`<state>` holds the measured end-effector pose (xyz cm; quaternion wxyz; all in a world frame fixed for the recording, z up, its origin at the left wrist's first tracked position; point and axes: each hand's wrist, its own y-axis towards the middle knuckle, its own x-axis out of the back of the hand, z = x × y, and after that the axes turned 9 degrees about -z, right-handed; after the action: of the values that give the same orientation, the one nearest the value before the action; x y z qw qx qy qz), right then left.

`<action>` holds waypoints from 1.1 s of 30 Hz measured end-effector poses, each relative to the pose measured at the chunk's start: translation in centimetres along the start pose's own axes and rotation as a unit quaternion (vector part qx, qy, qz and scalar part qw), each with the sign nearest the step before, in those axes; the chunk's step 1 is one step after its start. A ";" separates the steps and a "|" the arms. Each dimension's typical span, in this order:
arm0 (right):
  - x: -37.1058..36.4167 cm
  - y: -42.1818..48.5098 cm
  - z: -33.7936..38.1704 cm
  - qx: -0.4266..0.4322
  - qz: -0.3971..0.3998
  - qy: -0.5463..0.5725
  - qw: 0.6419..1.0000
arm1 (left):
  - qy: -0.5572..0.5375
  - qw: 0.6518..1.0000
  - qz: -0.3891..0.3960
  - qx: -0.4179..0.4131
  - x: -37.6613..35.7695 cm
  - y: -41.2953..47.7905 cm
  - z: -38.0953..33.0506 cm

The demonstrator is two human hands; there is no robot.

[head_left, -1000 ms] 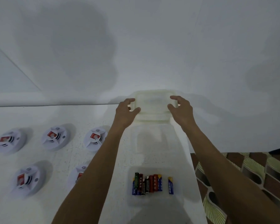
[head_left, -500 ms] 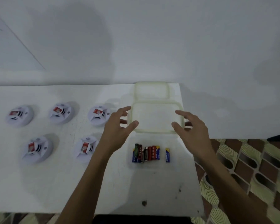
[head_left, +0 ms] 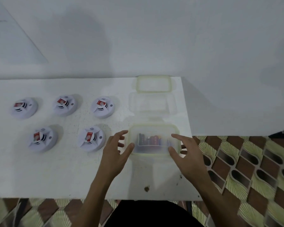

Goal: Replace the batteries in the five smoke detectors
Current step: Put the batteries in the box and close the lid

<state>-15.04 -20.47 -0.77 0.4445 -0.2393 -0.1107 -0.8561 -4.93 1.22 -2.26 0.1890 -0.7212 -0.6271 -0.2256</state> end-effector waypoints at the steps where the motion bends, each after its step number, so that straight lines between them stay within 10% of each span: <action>1: -0.1 0.0 -0.1 0.002 -0.003 0.001 1.000 | -0.002 1.000 -0.002 0.000 -0.2 -0.1 0.1; 15: -1.0 -0.6 0.7 0.015 -0.031 -0.090 0.995 | 0.070 0.994 -0.040 -0.069 -1.6 -0.5 -0.2; 33: -0.9 -0.2 -0.6 0.061 -0.050 -0.086 0.993 | -0.111 0.991 0.024 0.073 -0.5 0.6 0.1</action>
<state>-14.96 -19.99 -1.73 0.4038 -0.2793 -0.2121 -0.8450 -4.39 0.80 -2.65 0.1761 -0.7409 -0.6414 -0.0934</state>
